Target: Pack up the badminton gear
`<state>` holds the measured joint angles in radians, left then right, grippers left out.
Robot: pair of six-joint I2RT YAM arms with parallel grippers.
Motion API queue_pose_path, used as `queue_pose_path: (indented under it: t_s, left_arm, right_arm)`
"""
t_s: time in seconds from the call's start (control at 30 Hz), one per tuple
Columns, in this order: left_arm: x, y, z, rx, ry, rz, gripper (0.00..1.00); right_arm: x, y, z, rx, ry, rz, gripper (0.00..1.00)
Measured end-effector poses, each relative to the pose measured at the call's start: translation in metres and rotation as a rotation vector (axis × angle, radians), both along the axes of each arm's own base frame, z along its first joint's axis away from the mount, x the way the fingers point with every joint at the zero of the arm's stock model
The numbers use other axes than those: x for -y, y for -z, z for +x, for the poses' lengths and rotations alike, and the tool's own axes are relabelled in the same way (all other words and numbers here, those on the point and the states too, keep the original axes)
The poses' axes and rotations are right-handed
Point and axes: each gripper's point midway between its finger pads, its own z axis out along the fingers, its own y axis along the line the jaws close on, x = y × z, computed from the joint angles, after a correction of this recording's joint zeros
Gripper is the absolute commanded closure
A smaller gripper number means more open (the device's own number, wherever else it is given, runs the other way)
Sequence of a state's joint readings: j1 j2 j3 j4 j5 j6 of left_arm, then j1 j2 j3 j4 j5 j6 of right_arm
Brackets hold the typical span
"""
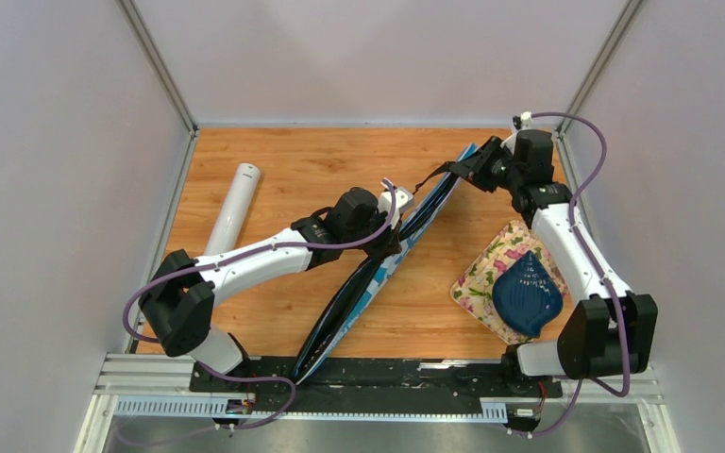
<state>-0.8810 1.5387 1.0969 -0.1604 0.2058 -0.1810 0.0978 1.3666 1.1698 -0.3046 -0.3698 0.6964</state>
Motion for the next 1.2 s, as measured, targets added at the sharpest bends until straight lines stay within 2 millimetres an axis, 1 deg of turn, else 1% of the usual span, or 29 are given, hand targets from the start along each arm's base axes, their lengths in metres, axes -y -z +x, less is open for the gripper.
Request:
queue_pose_path:
  t_s: [0.13,0.27,0.5,0.67,0.8,0.87,1.0,1.1,1.13,1.2]
  left_arm:
    - [0.000,0.000,0.000,-0.001,0.002,-0.002,1.00]
    - [0.001,0.000,-0.001,-0.007,0.001,-0.005,1.00]
    - [0.002,-0.001,-0.002,-0.017,-0.001,-0.011,1.00]
    - [0.003,-0.002,-0.002,-0.020,-0.004,-0.020,1.00]
    - [0.004,0.000,-0.008,-0.038,0.006,-0.021,1.00]
    - [0.005,0.001,-0.010,-0.045,0.012,-0.021,1.00]
    - [0.006,0.001,-0.012,-0.051,0.012,-0.021,1.00]
    - [0.006,0.001,-0.012,-0.054,0.010,-0.022,1.00]
    - [0.006,0.001,-0.012,-0.056,0.008,-0.023,1.00]
    - [0.006,0.001,-0.012,-0.058,0.006,-0.023,1.00]
  right_arm:
    - [-0.001,0.002,0.002,-0.003,0.019,0.038,0.77]
    - [-0.002,-0.002,0.005,0.010,0.027,0.055,0.76]
    - [-0.004,-0.003,0.009,0.030,0.023,0.058,0.74]
    - [-0.004,-0.005,0.021,0.051,0.018,0.018,0.73]
    - [0.007,-0.011,0.037,0.102,0.047,-0.072,0.72]
    - [0.010,-0.012,0.040,0.108,0.054,-0.089,0.69]
    - [0.015,-0.013,0.040,0.105,0.065,-0.109,0.69]
    - [0.020,-0.017,0.037,0.091,0.079,-0.140,0.65]
    - [0.022,-0.019,0.035,0.092,0.086,-0.153,0.62]
    - [0.027,-0.024,0.024,0.092,0.093,-0.178,0.61]
